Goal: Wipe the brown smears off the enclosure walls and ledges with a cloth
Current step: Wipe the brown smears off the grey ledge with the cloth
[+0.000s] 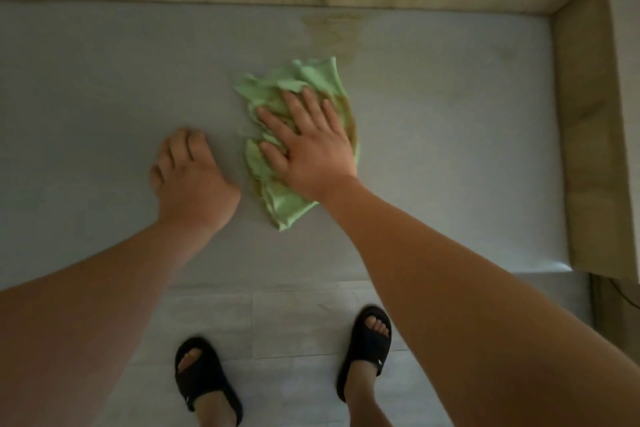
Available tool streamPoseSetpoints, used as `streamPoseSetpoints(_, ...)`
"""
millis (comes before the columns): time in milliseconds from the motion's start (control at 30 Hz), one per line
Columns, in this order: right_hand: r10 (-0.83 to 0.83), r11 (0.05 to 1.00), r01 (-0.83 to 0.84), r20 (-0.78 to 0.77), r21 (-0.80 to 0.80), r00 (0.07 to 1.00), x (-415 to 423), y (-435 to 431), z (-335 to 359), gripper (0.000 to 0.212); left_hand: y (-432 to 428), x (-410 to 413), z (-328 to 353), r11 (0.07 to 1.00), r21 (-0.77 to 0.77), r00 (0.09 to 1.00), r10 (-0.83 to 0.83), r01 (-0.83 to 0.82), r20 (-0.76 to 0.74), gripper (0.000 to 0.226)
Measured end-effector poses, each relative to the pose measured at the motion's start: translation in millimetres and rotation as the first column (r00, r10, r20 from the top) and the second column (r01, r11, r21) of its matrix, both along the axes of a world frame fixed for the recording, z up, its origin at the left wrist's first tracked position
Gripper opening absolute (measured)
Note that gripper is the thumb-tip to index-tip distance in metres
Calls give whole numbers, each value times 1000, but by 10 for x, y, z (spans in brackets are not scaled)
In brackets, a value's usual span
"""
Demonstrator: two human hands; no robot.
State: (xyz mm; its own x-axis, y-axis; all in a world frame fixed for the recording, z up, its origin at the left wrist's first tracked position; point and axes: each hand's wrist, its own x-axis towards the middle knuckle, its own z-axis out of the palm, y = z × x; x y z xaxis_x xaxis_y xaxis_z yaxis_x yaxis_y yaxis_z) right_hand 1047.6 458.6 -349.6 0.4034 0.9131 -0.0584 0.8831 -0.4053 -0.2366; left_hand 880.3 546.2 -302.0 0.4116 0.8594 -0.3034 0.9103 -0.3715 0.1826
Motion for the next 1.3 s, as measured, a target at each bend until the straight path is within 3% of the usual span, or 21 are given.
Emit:
streamPoseSetpoints(133,-330,942,333,66,-41,942,676,-668,16,64,-133,450,51,990,-89,994,-104,106,26,86)
streamPoseSetpoints(233,-468,866,475,79,-156,880,1159,-975,101,74,-115,769,97,959,-252,979,-165,130,-121,120)
streamPoseSetpoints(333,-612,768,623,117,-149,782,1428,-1165,153,87,-65,950,127,942,-321,944,-192,100,-267,147)
streamPoseSetpoints(500,-755,646,750,24,-138,655,1515,-1221,94,104,-54,1255,146,926,-375,902,-128,-40,-412,160)
streamPoseSetpoints(633,-850,523,842,-5,-127,527,2185,-1111,95,106,-23,1337,76,927,-370,887,-116,-66,-447,162)
streamPoseSetpoints(833,-850,517,850,55,-100,523,2720,-769,49,99,-14,1401,-91,928,-355,865,-86,-110,-495,164)
streamPoseSetpoints(900,-809,576,815,93,-71,580,2542,-501,45,101,-14,1424,-119,928,-350,853,-78,-127,-516,165)
streamPoseSetpoints(967,-674,733,680,107,-36,731,2161,-161,35,102,-9,1471,-131,928,-345,837,-75,-139,-541,166)
streamPoseSetpoints(1033,-419,906,422,79,-20,904,1685,120,30,94,-10,1481,-133,929,-337,828,-67,-152,-557,167)
streamPoseSetpoints(1100,-178,984,178,26,8,984,1444,154,36,84,-21,1483,-124,930,-334,824,-64,-156,-563,168)
streamPoseSetpoints(1167,-61,995,57,51,81,997,1604,-24,26,75,-19,1469,-122,930,-339,824,-76,-145,-562,167)
streamPoseSetpoints(1233,-169,981,156,116,116,979,1931,-288,-44,70,-14,1475,-129,926,-351,826,-87,-139,-557,166)
streamPoseSetpoints(1300,-427,903,415,129,110,895,2202,-467,-50,77,-10,1473,-134,925,-353,825,-87,-141,-558,166)
